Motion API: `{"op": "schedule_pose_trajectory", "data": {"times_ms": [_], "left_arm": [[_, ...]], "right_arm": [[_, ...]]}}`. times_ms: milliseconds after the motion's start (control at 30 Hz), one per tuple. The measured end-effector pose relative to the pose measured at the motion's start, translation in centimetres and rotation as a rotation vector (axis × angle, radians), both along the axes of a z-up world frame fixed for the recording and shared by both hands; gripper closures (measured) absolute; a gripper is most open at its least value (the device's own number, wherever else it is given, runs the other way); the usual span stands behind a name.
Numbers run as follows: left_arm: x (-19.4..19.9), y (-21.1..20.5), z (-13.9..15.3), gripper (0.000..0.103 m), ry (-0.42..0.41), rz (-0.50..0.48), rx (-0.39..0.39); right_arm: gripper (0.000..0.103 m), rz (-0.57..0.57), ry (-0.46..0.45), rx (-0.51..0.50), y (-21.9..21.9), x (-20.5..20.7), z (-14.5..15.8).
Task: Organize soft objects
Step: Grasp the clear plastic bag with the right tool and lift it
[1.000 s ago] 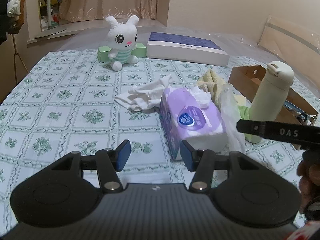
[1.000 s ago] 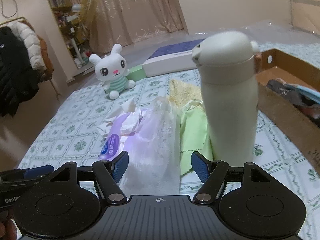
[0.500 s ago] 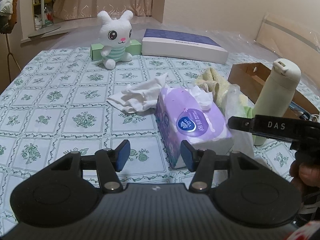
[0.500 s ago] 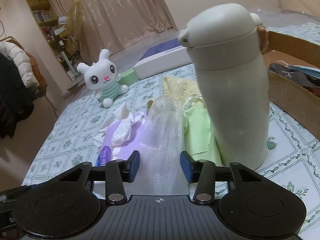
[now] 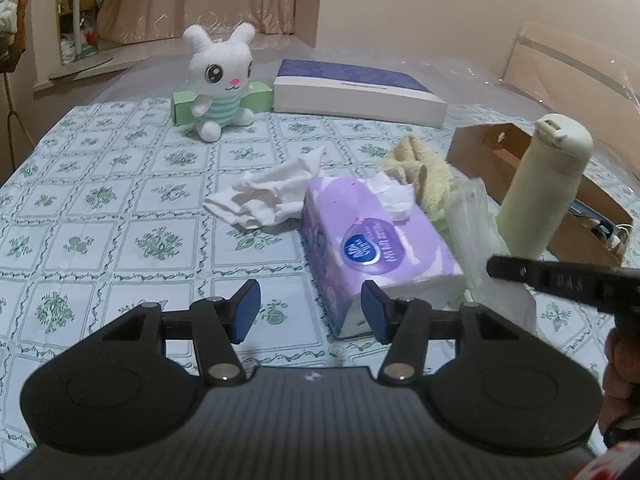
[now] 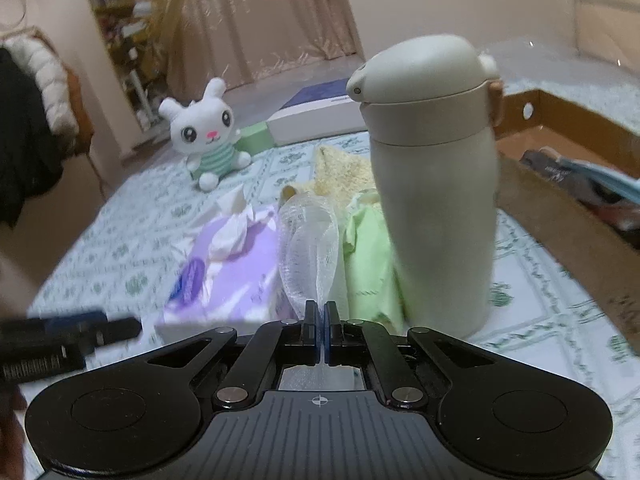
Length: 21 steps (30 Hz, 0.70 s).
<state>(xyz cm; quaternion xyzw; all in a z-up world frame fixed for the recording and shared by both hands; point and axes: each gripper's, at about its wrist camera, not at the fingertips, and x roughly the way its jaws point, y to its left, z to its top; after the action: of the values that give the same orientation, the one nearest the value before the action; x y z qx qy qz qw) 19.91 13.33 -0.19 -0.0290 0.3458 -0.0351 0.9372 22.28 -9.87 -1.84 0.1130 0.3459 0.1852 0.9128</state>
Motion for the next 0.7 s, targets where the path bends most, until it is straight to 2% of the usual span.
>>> {"op": "schedule_pose_trajectory", "data": {"times_ms": [233,433,700], "left_arm": [[-0.4,-1.8,1.0,0.051,-0.031,-0.061,-0.002],[-0.7,-4.2,1.9,0.051,-0.063,-0.17,0.028],[-0.3,-8.2,1.4,0.051,-0.054,-0.303,0.078]], "right_arm": [[0.102,0.043,0.005,-0.099,-1.9,-3.0,0.5],[0.102,0.101,0.024,-0.18,-4.0,-5.5,0.3],[0.102,0.115,0.068,-0.238,-7.4,-7.8,-0.2]]}}
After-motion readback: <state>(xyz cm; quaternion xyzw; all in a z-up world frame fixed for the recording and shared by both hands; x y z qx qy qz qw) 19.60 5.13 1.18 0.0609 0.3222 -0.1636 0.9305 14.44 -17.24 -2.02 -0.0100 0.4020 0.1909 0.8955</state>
